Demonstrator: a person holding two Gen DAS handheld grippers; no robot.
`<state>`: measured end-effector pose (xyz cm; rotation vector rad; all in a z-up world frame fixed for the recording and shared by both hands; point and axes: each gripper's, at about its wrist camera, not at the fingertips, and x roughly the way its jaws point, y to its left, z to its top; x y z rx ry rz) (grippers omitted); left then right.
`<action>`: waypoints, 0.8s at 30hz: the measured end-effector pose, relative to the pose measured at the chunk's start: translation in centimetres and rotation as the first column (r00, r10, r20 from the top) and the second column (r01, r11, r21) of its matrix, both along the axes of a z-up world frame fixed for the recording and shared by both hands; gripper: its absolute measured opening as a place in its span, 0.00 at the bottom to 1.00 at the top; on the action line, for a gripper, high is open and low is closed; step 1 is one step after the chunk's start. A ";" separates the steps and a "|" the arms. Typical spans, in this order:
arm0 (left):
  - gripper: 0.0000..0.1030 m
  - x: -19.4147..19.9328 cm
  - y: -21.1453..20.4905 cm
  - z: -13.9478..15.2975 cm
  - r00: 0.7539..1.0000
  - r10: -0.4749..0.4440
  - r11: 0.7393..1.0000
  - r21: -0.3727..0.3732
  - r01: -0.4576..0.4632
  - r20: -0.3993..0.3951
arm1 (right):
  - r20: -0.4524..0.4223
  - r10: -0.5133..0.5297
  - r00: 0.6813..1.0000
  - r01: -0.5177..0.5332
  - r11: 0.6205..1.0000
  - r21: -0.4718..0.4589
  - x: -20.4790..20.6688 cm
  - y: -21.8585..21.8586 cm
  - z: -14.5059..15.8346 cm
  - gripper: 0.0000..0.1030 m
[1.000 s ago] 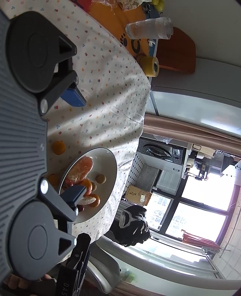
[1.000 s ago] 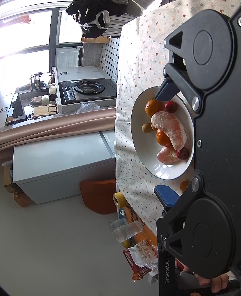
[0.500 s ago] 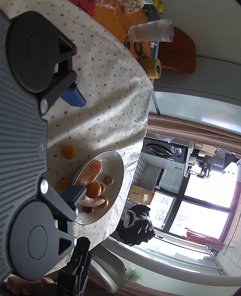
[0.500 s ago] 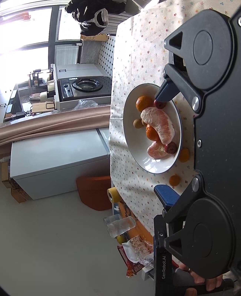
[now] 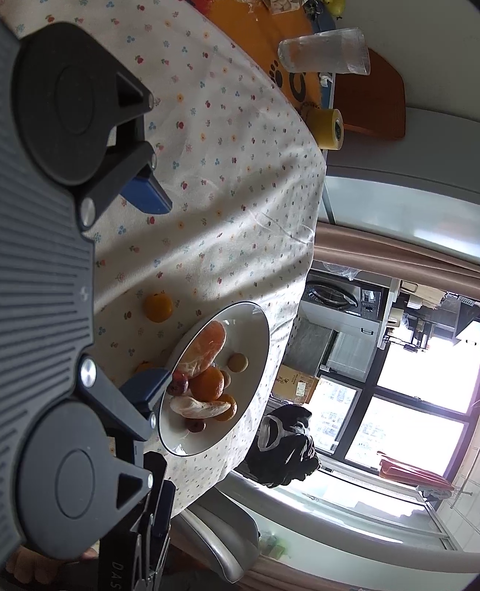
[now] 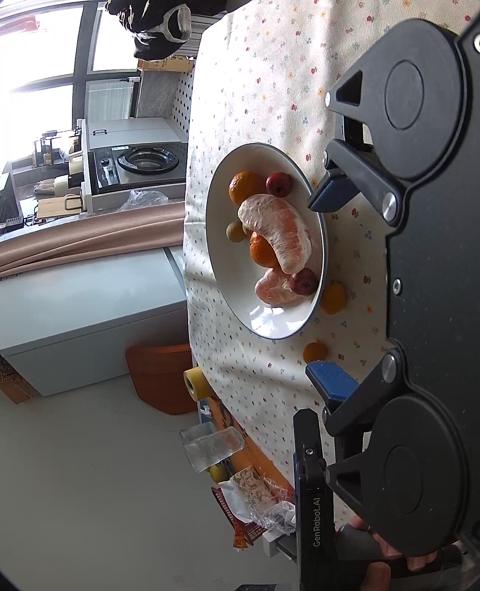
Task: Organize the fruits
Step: 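Grasp a small mandarin with the left tool while the right tool grasps another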
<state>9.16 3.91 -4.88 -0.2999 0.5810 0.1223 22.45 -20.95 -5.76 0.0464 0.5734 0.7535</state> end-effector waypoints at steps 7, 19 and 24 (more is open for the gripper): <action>0.65 1.6 -0.2 -1.3 0.999 -0.029 0.999 -0.022 0.029 -0.020 | -0.083 0.043 0.996 -0.043 0.999 -0.002 0.8 1.3 -1.9 0.64; 0.43 4.0 0.3 -3.2 0.996 -0.076 0.996 -0.056 0.073 -0.049 | -0.119 0.025 0.993 -0.027 0.999 -0.019 1.2 3.8 -3.6 0.48; 0.42 5.1 0.3 -3.6 0.993 -0.106 0.994 -0.047 0.103 -0.053 | -0.112 -0.002 0.994 -0.003 0.999 -0.042 1.4 4.4 -3.8 0.48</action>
